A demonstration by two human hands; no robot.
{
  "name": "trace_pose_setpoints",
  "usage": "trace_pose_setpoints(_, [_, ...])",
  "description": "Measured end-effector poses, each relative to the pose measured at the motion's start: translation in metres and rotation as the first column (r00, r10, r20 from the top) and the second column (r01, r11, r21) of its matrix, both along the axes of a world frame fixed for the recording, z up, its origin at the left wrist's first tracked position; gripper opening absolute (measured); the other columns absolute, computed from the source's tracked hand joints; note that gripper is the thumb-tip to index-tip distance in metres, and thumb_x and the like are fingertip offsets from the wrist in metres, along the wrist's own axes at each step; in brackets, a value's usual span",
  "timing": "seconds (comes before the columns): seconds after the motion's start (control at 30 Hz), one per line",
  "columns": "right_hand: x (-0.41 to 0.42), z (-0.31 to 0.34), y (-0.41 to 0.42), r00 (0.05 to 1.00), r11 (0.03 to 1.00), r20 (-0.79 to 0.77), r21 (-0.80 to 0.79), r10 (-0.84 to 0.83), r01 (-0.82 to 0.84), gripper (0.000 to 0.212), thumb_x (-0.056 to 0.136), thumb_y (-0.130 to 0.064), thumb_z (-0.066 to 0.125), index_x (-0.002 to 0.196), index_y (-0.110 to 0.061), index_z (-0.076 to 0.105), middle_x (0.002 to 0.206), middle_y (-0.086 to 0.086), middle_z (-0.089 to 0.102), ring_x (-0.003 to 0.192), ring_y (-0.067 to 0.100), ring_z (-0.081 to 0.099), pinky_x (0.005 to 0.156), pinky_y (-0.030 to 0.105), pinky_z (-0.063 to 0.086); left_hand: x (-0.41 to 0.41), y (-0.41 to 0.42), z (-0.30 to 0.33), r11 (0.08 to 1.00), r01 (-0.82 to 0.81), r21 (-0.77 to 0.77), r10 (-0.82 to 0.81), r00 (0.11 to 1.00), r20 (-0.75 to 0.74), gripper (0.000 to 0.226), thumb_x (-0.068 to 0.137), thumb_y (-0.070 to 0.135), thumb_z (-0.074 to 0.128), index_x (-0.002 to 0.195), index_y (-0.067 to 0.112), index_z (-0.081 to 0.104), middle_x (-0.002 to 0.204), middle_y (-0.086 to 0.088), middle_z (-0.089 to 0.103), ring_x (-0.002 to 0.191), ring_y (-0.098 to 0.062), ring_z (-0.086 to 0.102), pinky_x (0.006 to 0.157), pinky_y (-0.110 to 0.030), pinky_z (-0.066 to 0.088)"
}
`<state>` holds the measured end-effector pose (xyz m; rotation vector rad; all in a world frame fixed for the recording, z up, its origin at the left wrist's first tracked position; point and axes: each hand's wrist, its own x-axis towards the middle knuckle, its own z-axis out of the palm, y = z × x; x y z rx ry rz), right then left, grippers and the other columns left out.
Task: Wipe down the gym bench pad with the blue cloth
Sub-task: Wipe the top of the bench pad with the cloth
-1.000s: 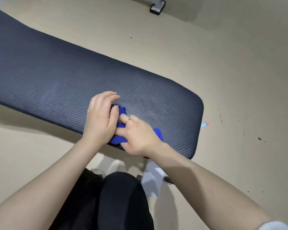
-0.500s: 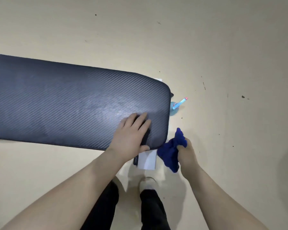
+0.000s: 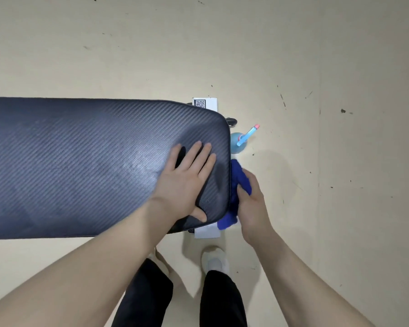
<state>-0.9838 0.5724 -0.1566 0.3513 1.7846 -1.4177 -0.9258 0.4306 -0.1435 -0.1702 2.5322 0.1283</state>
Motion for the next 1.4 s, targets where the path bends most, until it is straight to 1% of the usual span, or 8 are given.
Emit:
trace_pose_setpoints(0.1, [0.022, 0.004, 0.013, 0.994, 0.991, 0.041, 0.081, 0.105, -0.108, 0.026, 0.098, -0.011, 0.035, 0.109, -0.028, 0.051, 0.107, -0.007, 0.061, 0.091, 0.006, 0.061, 0.076, 0.022, 0.052, -0.003, -0.002, 0.006, 0.999, -0.009, 0.034, 0.008, 0.999, 0.035, 0.130, 0.062, 0.069, 0.064, 0.148, 0.010, -0.013, 0.159, -0.008, -0.016, 0.147, -0.025, -0.013, 0.115, -0.050, -0.009])
trace_pose_setpoints(0.27, [-0.006, -0.018, -0.028, 1.000, 0.970, -0.015, 0.243, 0.015, -0.011, 0.025, 0.092, -0.018, 0.034, 0.111, -0.021, 0.050, 0.101, -0.004, 0.060, 0.097, 0.021, 0.056, 0.096, 0.049, 0.046, -0.005, 0.004, 0.006, 1.000, -0.019, 0.004, 0.019, 0.998, 0.065, 0.130, 0.064, 0.067, 0.065, 0.147, 0.009, -0.017, 0.158, -0.008, -0.018, 0.147, -0.030, -0.010, 0.117, -0.049, -0.005])
trace_pose_setpoints(0.57, [0.007, -0.001, 0.004, 0.988, 0.932, 0.075, 0.327, 0.137, -0.154, 0.013, 0.095, -0.011, 0.038, 0.103, -0.016, 0.047, 0.095, 0.003, 0.059, 0.082, 0.019, 0.055, 0.077, 0.035, 0.049, -0.009, 0.007, 0.009, 1.000, -0.018, 0.009, 0.017, 0.996, 0.083, 0.125, 0.068, 0.065, 0.063, 0.148, 0.007, -0.013, 0.158, -0.012, -0.015, 0.147, -0.032, -0.006, 0.112, -0.057, -0.010])
trace_pose_setpoints(0.73, [-0.031, -0.012, -0.046, 0.999, 0.958, -0.043, 0.287, 0.019, -0.006, 0.025, 0.082, -0.012, 0.037, 0.068, -0.033, 0.040, 0.066, -0.009, 0.043, 0.059, 0.011, 0.041, 0.056, 0.026, 0.033, -0.024, -0.031, 0.000, 0.987, 0.060, 0.152, -0.027, 0.977, -0.212, 0.066, 0.071, 0.056, 0.043, 0.115, 0.011, 0.064, 0.122, -0.009, 0.064, 0.121, -0.029, 0.039, 0.108, -0.055, 0.008])
trace_pose_setpoints(1.0, [-0.090, -0.009, -0.127, 0.968, 0.847, -0.172, 0.528, 0.183, -0.067, 0.043, 0.078, -0.011, 0.034, 0.096, -0.033, 0.065, 0.098, -0.003, 0.066, 0.092, 0.024, 0.057, 0.077, 0.036, 0.043, -0.084, -0.158, -0.011, 0.993, 0.061, 0.100, -0.033, 0.967, -0.254, 0.050, 0.077, 0.030, 0.034, 0.106, 0.004, 0.065, 0.081, -0.011, 0.071, 0.067, -0.031, 0.066, 0.068, -0.035, 0.046])
trace_pose_setpoints(1.2, [-0.090, -0.004, -0.191, 0.595, 0.458, -0.163, 0.800, 0.787, -0.387, 0.029, 0.078, -0.018, 0.037, 0.092, -0.024, 0.061, 0.095, -0.001, 0.068, 0.096, 0.031, 0.057, 0.079, 0.036, 0.038, -0.083, -0.206, -0.017, 0.898, -0.161, 0.409, 0.181, 0.983, -0.012, 0.048, 0.096, 0.021, 0.037, 0.143, 0.017, 0.030, 0.126, -0.007, 0.057, 0.105, -0.032, 0.058, 0.082, -0.036, 0.047])
trace_pose_setpoints(1.3, [-0.065, -0.004, -0.235, 0.358, 0.455, -0.305, 0.747, 0.883, -0.485, 0.032, 0.073, -0.023, 0.038, 0.094, -0.021, 0.063, 0.087, 0.005, 0.070, 0.084, 0.032, 0.062, 0.066, 0.034, 0.036, -0.077, -0.225, -0.012, 0.732, -0.294, 0.615, 0.300, 0.949, 0.096, 0.061, 0.087, 0.011, 0.051, 0.144, 0.018, 0.031, 0.141, -0.002, 0.044, 0.123, -0.021, 0.048, 0.097, -0.026, 0.039])
trace_pose_setpoints(1.4, [-0.051, 0.001, -0.251, 0.245, 0.480, -0.420, 0.665, 0.874, -0.572, 0.027, 0.066, -0.015, 0.048, 0.087, -0.008, 0.063, 0.076, 0.009, 0.069, 0.067, 0.033, 0.063, 0.057, 0.032, 0.036, -0.070, -0.241, -0.002, 0.609, -0.379, 0.696, 0.314, 0.922, 0.227, 0.066, 0.077, -0.001, 0.054, 0.138, 0.021, 0.040, 0.122, 0.001, 0.057, 0.098, -0.010, 0.057, 0.081, -0.012, 0.040])
